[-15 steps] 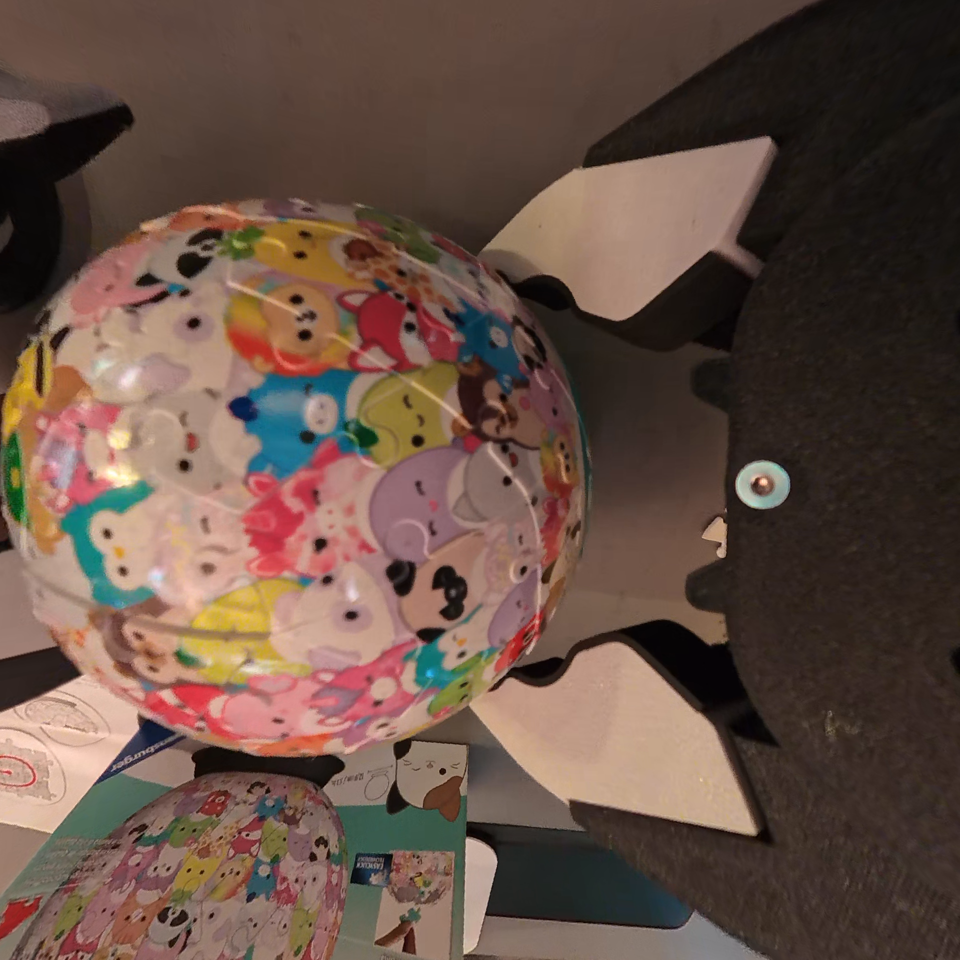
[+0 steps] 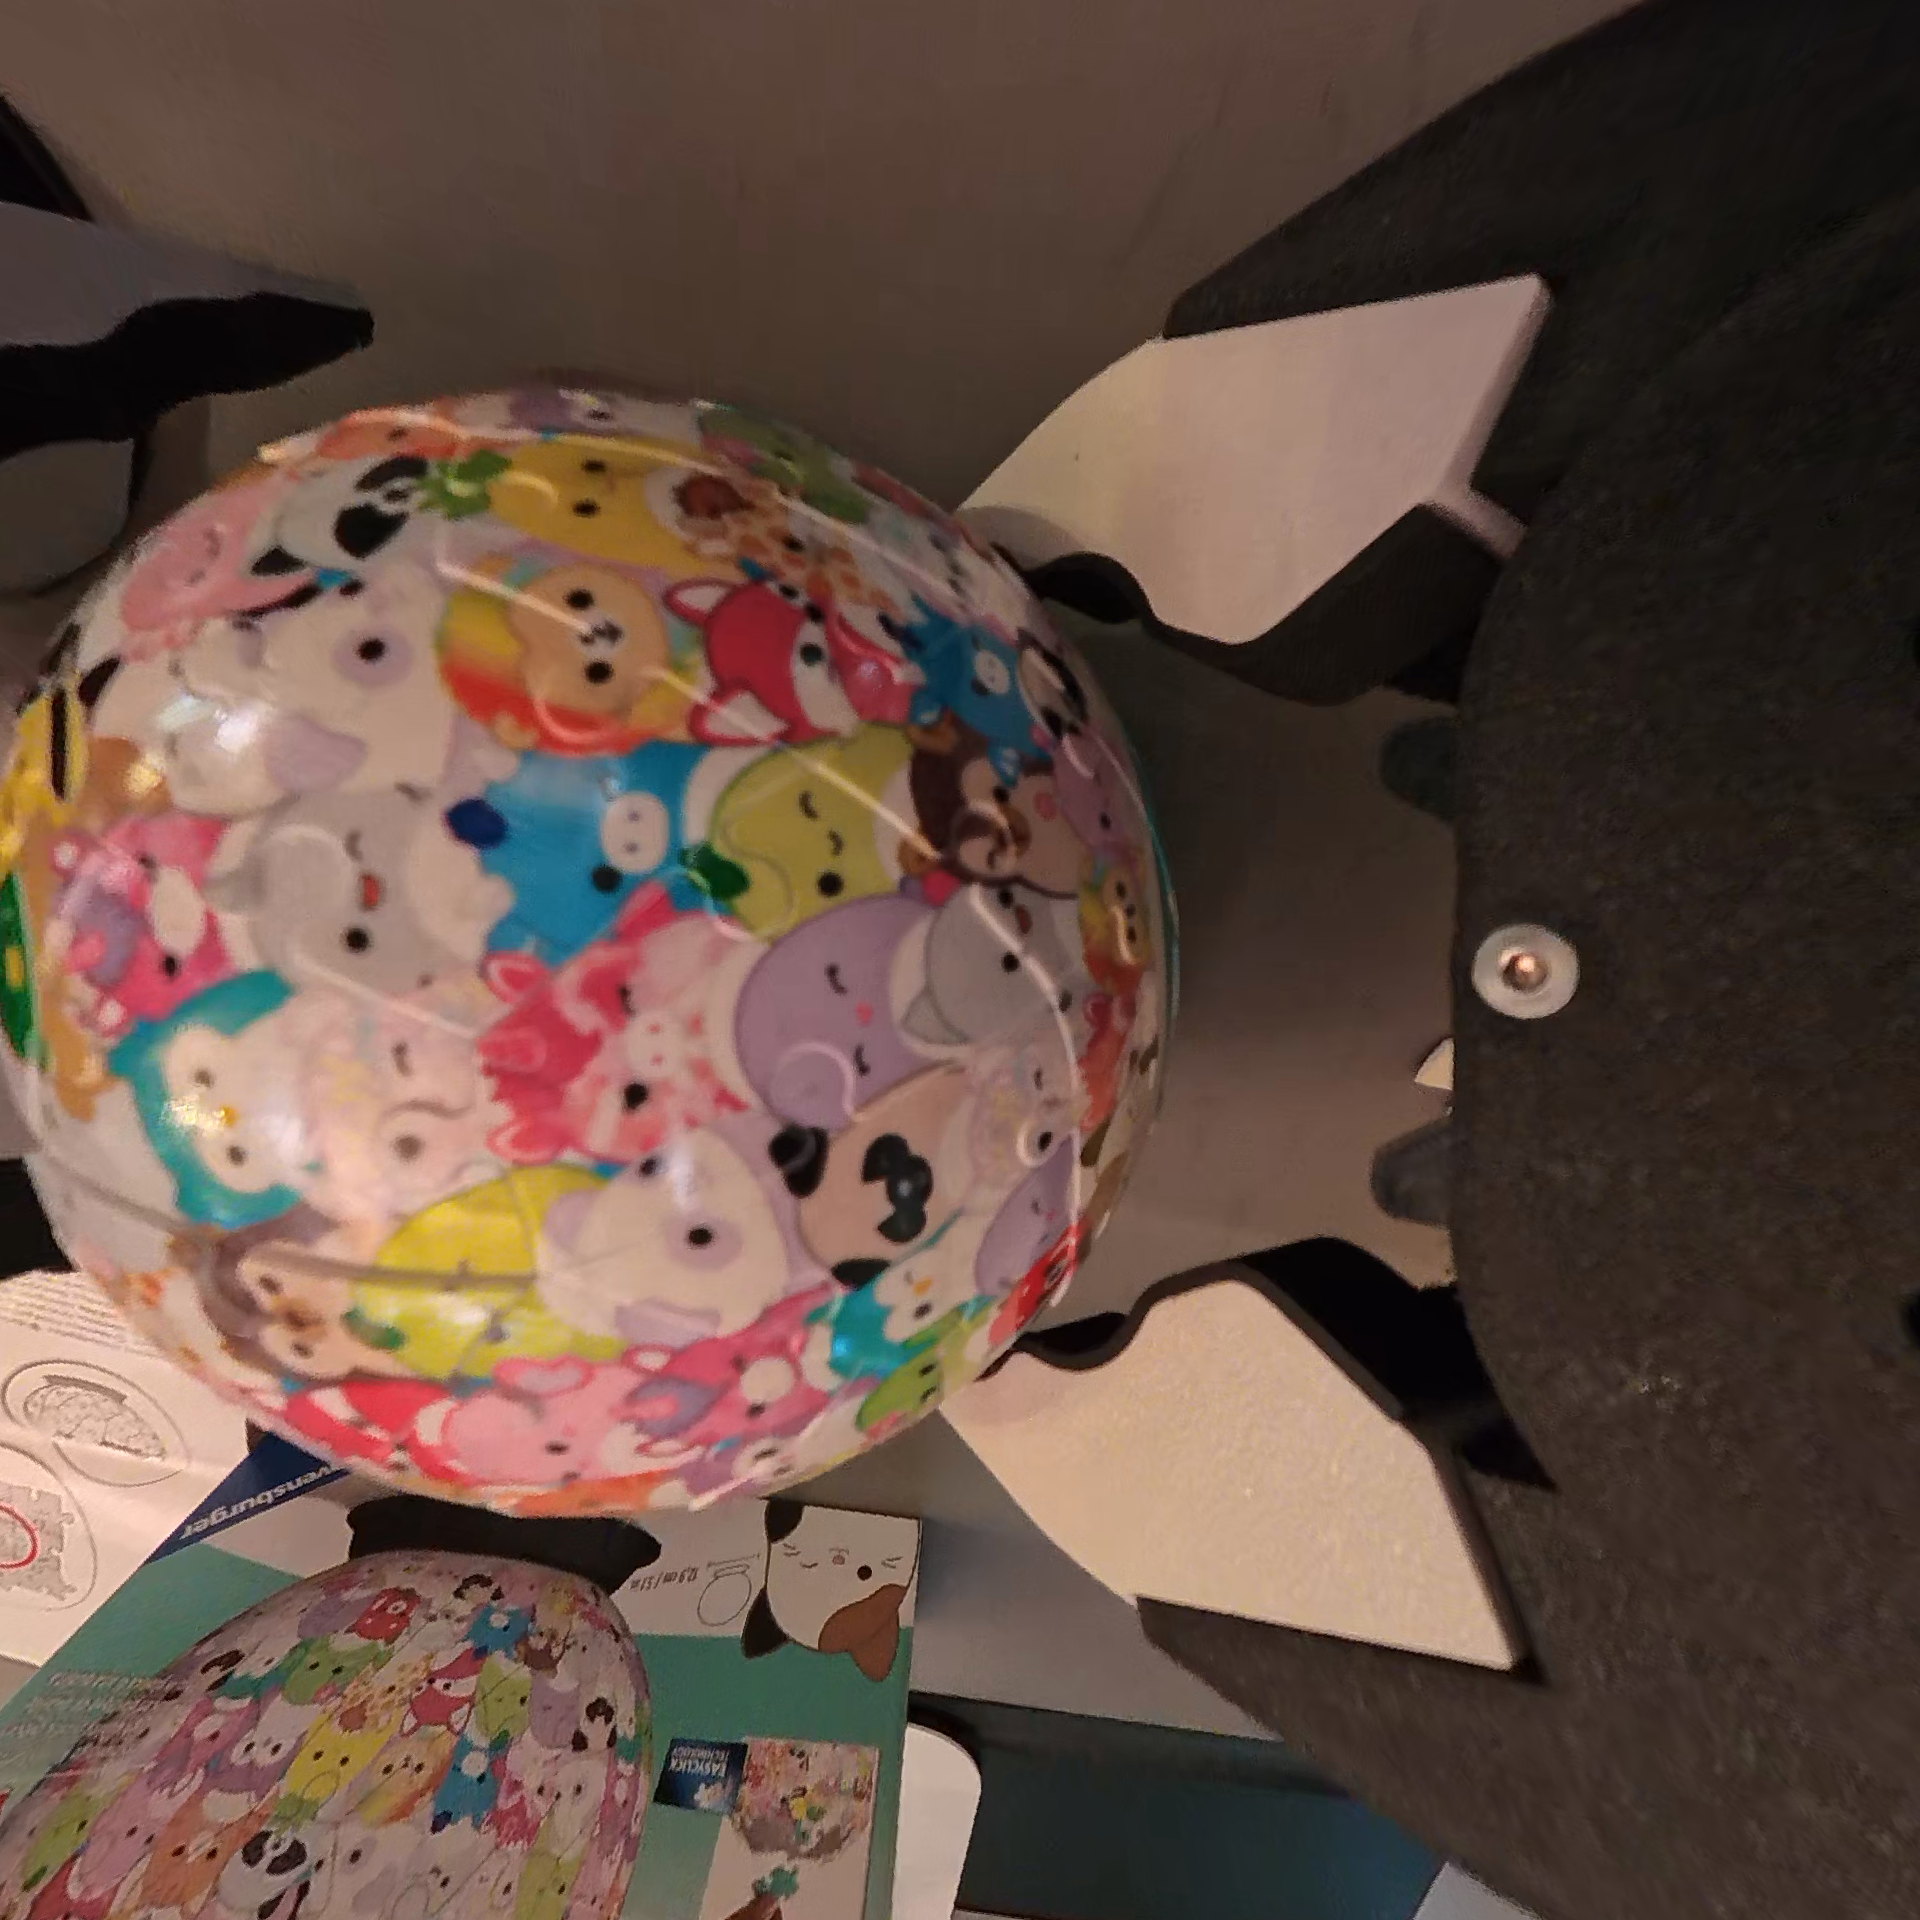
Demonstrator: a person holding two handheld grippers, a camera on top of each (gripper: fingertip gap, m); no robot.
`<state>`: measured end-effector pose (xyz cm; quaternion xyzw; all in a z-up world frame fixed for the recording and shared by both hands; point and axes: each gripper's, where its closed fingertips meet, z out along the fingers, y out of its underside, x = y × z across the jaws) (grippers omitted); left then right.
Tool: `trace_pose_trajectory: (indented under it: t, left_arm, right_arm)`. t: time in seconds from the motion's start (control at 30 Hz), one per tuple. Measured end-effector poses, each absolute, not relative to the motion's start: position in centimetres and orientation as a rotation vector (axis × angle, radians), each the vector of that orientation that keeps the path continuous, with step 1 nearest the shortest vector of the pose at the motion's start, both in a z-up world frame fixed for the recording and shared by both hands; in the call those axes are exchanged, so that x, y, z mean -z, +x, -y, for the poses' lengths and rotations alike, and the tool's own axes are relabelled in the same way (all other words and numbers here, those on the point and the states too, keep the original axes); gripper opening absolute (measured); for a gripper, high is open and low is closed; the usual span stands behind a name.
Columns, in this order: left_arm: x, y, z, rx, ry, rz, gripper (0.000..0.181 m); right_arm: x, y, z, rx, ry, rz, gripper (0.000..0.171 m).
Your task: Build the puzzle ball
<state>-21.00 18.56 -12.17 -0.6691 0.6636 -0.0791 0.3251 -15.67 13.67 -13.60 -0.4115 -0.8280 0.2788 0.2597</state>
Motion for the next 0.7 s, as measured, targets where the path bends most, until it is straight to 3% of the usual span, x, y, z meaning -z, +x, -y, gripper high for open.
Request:
trace_pose_trajectory:
  t: [0.7]
  left_arm:
    - [12.9,-21.5,-20.0,0.283,-1.81,-1.79,0.125]
  right_arm:
    - [15.2,-14.6,-15.1,-0.332,-1.053,2.581,0.117]
